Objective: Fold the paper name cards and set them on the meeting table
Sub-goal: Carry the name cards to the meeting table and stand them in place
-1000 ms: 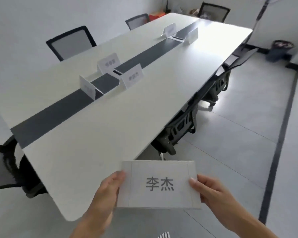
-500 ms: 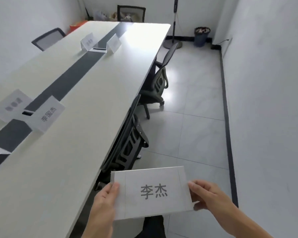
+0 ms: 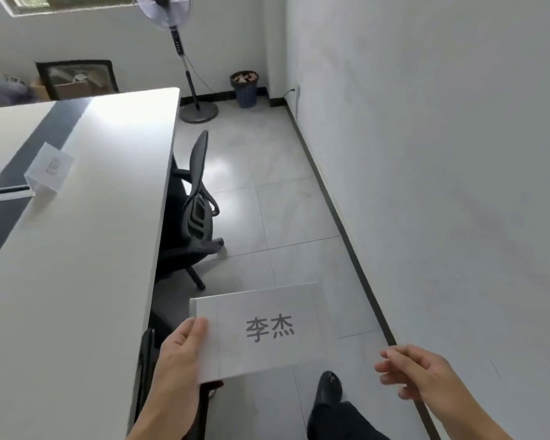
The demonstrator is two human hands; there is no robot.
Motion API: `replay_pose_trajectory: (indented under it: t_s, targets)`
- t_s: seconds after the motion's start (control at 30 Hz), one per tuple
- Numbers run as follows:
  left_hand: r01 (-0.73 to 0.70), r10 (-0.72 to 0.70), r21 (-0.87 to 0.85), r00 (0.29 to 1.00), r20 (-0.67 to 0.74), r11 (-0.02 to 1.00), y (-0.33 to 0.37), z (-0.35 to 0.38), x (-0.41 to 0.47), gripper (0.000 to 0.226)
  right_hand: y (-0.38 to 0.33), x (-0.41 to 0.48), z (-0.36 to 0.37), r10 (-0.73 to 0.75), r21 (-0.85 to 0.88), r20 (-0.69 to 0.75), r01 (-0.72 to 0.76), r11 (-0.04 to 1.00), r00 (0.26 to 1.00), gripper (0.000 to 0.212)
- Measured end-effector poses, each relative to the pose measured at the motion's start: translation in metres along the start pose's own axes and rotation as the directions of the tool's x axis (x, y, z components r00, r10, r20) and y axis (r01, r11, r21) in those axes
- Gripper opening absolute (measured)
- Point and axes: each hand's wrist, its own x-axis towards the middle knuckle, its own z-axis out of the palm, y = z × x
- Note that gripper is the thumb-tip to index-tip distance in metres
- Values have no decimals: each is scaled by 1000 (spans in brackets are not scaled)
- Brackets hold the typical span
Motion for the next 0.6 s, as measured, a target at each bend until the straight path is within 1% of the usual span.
replay_pose_trajectory:
  t_s: [0.13,0.27,0.47,0.6]
  targets:
    - [40,-39,-29,999,8,999,29,37,88,28,-38,81,-8,19,28,-29,-18,999,999,16]
    - [23,-25,-34,998,-53,999,71,78,176,26,-107,179,-18,-20,41,-55,23,999,998,18]
    - [-69,64,-58,994,-85,996,151,130,286,27,-249,307,-19,-146,-34,54,148,988,988,18]
    - [-55,42,-92,990,-138,994,179,144,360,26,-326,387,-6,-197,-50,121,204,978,973,18]
